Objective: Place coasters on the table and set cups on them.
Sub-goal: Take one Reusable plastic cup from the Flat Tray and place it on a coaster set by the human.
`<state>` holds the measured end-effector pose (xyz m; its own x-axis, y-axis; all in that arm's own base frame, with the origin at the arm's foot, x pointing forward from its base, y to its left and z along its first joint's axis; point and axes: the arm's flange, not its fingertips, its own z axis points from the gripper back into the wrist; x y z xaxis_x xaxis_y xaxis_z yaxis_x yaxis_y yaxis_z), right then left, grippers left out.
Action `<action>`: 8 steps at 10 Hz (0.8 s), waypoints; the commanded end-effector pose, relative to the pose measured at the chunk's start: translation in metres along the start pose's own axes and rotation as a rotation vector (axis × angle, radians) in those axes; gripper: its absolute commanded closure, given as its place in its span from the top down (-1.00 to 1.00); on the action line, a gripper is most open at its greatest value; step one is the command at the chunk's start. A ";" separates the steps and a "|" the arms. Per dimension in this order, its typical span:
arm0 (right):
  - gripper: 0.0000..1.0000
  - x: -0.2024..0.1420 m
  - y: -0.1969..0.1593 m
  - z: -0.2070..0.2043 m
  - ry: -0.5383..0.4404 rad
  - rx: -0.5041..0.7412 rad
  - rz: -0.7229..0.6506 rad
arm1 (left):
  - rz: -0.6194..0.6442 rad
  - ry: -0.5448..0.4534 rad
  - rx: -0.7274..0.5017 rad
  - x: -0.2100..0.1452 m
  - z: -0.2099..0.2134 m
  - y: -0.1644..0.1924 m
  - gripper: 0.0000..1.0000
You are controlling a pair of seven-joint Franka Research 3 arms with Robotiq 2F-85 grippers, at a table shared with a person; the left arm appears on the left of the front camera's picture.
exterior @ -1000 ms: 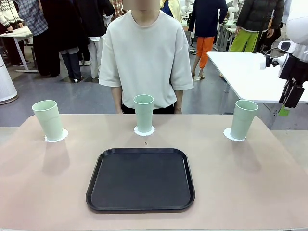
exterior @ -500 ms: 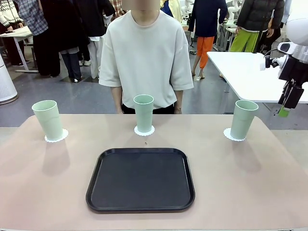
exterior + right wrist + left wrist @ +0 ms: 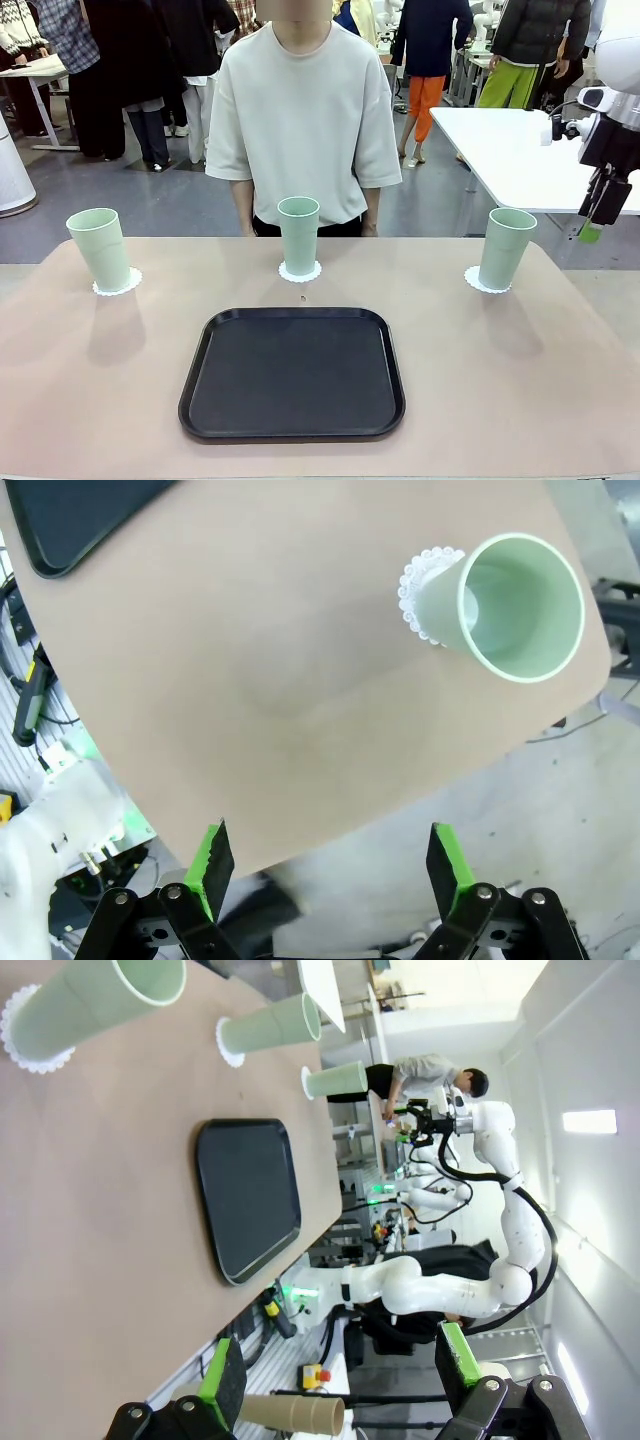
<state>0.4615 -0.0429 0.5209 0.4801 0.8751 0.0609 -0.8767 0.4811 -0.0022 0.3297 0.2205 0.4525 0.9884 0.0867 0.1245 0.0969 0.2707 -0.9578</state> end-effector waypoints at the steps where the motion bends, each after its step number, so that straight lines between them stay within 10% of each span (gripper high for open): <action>1: 1.00 -0.013 0.022 -0.004 -0.134 0.001 -0.210 | -0.008 -0.005 -0.010 -0.002 0.001 -0.002 1.00; 5: 1.00 -0.088 0.089 0.025 -0.286 0.259 -0.511 | -0.008 -0.005 -0.010 -0.002 0.001 -0.002 1.00; 8: 1.00 -0.169 0.051 0.060 -0.748 0.611 -0.532 | -0.008 -0.005 -0.010 -0.002 0.001 -0.002 1.00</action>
<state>0.3069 -0.1410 0.5670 0.8490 0.3408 0.4037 -0.5248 0.6319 0.5703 0.3297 0.2209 0.4522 0.9885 0.0875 0.1237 0.0960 0.2705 -0.9579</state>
